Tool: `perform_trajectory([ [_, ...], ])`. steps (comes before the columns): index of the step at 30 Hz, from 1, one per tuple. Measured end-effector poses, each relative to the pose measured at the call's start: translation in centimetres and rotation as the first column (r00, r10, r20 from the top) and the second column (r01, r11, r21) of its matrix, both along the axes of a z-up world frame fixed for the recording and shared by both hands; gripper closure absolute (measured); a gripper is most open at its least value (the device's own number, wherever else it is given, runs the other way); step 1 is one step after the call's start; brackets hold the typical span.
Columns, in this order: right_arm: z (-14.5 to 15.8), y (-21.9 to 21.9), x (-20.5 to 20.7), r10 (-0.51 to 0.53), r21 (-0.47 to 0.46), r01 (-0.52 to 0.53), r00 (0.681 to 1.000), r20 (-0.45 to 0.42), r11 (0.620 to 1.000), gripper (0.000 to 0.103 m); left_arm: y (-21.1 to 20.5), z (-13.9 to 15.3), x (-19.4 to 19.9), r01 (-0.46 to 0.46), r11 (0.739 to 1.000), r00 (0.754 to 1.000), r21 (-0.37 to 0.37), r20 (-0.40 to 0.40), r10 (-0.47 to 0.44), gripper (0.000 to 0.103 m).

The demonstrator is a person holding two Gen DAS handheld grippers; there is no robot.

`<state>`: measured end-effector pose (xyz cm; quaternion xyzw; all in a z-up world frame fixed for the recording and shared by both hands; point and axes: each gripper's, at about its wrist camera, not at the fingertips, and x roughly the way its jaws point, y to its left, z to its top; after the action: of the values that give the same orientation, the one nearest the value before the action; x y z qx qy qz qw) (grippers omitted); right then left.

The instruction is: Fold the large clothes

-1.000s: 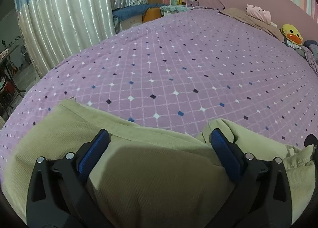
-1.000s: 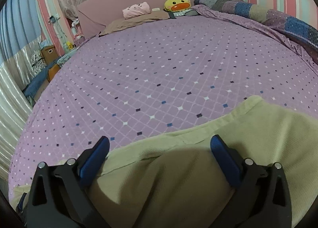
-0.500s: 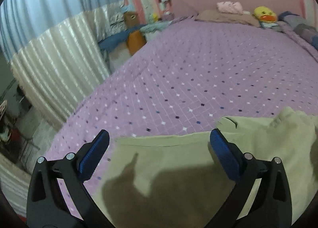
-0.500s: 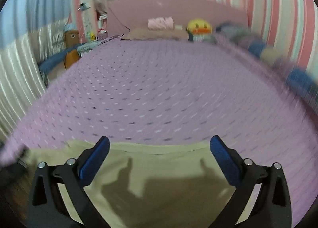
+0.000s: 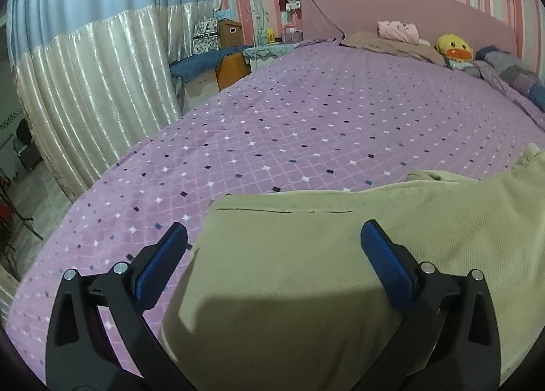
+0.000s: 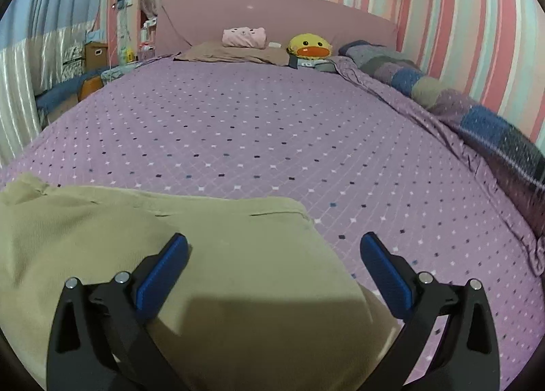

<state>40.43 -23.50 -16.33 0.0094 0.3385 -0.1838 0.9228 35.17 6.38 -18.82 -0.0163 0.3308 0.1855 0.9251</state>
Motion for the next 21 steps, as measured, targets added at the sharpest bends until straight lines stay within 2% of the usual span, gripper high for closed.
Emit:
perform_trajectory([
  [7, -1.7, -0.4, 0.7, 0.013, 0.049, -0.014, 1.000, 0.015, 0.999, 0.002, 0.8, -1.4, 0.3, 0.024, 0.995, 0.998, -0.096, 0.063, -0.018, 0.003],
  [11, -2.0, -0.4, 0.4, 0.009, 0.062, -0.013, 0.998, 0.055, 0.998, 0.002, 1.5, -1.9, 0.5, 0.040, 0.989, 0.996, -0.141, 0.088, -0.028, 0.003],
  [21, -2.0, -0.9, -0.4, 0.001, 0.098, -0.016, 0.988, 0.154, 0.995, 0.002, 1.5, -2.6, 0.0, 0.047, 0.985, 0.988, -0.164, 0.151, -0.021, 0.003],
])
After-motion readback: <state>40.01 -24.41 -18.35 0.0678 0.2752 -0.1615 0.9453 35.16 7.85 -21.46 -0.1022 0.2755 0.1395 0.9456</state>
